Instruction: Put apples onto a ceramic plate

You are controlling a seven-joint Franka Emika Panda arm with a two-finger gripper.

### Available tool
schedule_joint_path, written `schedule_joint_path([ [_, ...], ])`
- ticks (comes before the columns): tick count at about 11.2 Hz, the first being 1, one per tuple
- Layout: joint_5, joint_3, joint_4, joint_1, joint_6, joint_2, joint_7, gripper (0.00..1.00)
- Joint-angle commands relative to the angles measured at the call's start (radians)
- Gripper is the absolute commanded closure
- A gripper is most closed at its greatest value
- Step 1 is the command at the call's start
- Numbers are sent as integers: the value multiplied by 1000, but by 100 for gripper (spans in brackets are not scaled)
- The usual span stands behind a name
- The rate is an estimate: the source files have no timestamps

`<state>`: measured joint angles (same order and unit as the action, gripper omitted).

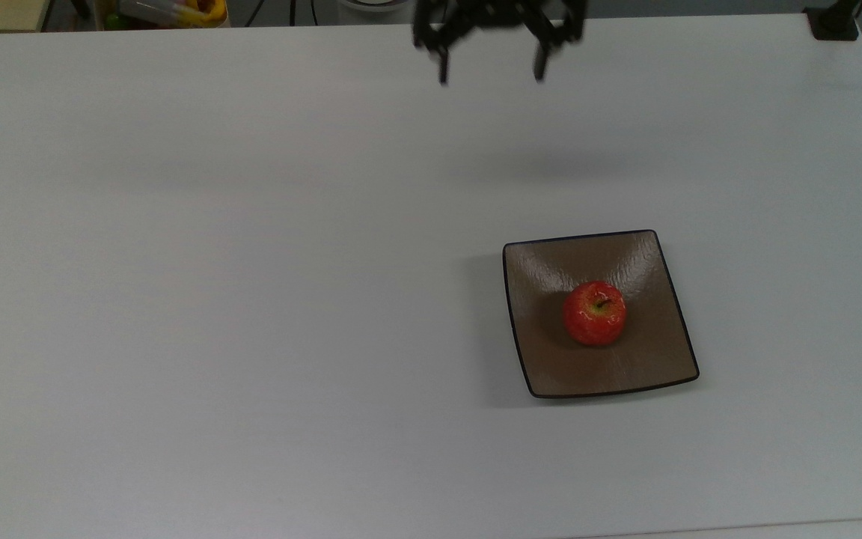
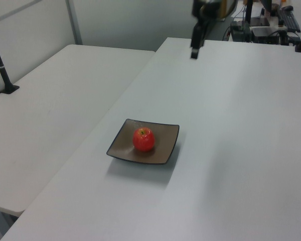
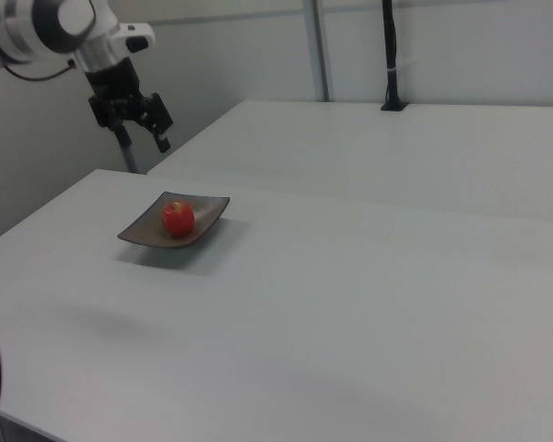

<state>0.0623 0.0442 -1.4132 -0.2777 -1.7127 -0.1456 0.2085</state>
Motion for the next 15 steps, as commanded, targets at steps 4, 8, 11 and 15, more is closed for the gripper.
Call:
schedule_joint_path([
  [4,-88,-6,-338,97,189,316,39,0],
  [8,-95,-32,-345,107,2,270,-113,0],
  [11,-95,-46,-310,110,-70,226,-181,0],
  [15,-121,-46,-277,123,-36,207,-167,0],
])
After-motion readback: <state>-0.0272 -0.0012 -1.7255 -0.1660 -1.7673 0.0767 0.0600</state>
